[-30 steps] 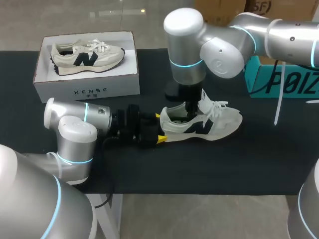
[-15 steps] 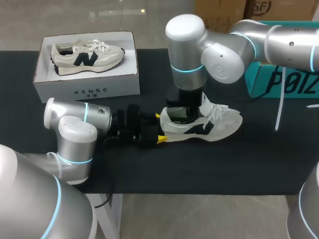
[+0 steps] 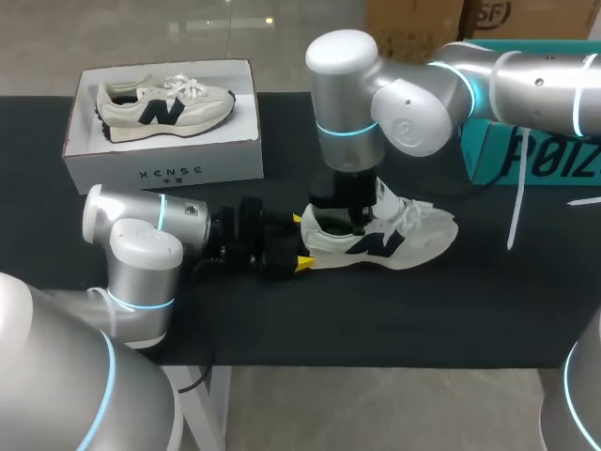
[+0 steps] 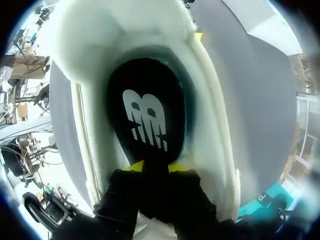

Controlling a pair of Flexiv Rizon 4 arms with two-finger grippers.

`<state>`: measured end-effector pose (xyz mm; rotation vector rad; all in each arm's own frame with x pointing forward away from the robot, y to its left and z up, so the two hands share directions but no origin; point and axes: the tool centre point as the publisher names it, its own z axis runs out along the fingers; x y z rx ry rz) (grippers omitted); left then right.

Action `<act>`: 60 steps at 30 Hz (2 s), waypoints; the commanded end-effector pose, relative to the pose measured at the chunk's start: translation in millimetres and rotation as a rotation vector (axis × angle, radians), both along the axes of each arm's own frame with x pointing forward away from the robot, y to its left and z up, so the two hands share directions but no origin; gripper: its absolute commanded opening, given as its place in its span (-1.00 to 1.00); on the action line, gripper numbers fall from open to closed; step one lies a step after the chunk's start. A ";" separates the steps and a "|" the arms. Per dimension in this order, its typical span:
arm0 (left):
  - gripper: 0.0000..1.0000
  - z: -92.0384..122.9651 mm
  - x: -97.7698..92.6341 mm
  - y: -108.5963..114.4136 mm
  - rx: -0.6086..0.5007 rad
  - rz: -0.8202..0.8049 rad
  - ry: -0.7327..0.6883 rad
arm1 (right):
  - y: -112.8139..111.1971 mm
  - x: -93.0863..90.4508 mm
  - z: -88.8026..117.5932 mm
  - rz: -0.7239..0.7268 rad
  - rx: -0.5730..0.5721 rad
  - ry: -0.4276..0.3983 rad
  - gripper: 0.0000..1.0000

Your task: Take the shoe out of the shoebox, open the shoe tongue, remove and reinsert the insole, then place the shoe into the shoebox

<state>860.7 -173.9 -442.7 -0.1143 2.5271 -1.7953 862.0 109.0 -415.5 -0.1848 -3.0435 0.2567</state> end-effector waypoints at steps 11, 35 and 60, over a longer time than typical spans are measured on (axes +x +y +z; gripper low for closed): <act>-1.00 -4.4 1.5 -2.1 0.004 -0.002 0.002 | -7.6 -8.0 -23.7 -0.017 0.001 -0.025 -1.00; -1.00 -4.4 1.5 -2.1 0.004 -0.002 0.002 | -13.5 24.2 15.6 -0.022 0.031 -0.091 -1.00; -1.00 -4.4 1.5 -2.1 0.004 -0.002 0.002 | -39.0 38.8 45.4 -0.080 0.076 -0.150 -1.00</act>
